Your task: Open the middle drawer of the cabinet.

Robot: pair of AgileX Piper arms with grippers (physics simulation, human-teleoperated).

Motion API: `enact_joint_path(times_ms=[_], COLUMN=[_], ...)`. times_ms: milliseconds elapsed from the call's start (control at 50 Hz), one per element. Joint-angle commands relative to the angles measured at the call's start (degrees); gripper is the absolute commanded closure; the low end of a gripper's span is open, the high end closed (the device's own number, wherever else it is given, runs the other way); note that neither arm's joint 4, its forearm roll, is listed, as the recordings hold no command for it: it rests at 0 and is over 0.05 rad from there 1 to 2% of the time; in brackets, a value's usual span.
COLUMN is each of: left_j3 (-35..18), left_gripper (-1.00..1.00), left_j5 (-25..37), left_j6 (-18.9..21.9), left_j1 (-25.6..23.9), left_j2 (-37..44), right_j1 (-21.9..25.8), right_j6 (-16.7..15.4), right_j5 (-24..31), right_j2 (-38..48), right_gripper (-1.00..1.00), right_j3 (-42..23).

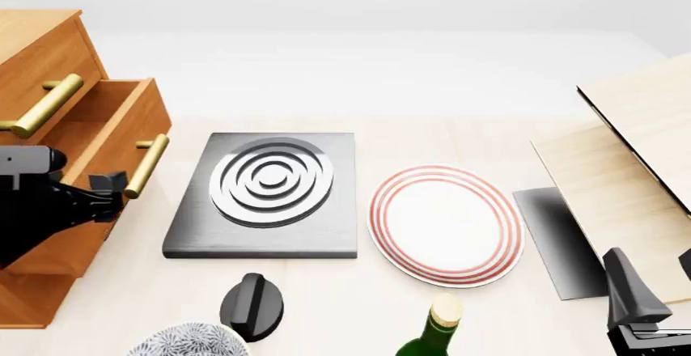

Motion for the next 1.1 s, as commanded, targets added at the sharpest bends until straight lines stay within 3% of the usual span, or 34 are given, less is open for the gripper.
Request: enact_joint_path(times_ms=[20, 560, 860, 1100], left_j3=[0.74, 1.49, 1.23, -0.09], left_gripper=[-1.00, -1.00, -1.00, -1.00], left_j5=[-0.17, -1.90, -6.32, -5.84], left_j6=[-1.23, -1.26, -2.48, -2.09], left_j1=[-1.97, -9.58, -18.72, -23.98], left_j2=[0.71, 2.84, 9.48, 9.48], right_j1=[0.00, 0.00, 0.01, -0.01], right_j6=[-0.01, 0.01, 0.01, 0.00], right_j5=[0.00, 0.00, 0.00, 0.00], right_j2=[-0.01, 0.00, 0.00, 0.00], right_gripper=[-1.00, -1.00, -1.00, -1.00], right_j3=[0.00, 0.00, 0.00, 0.00])
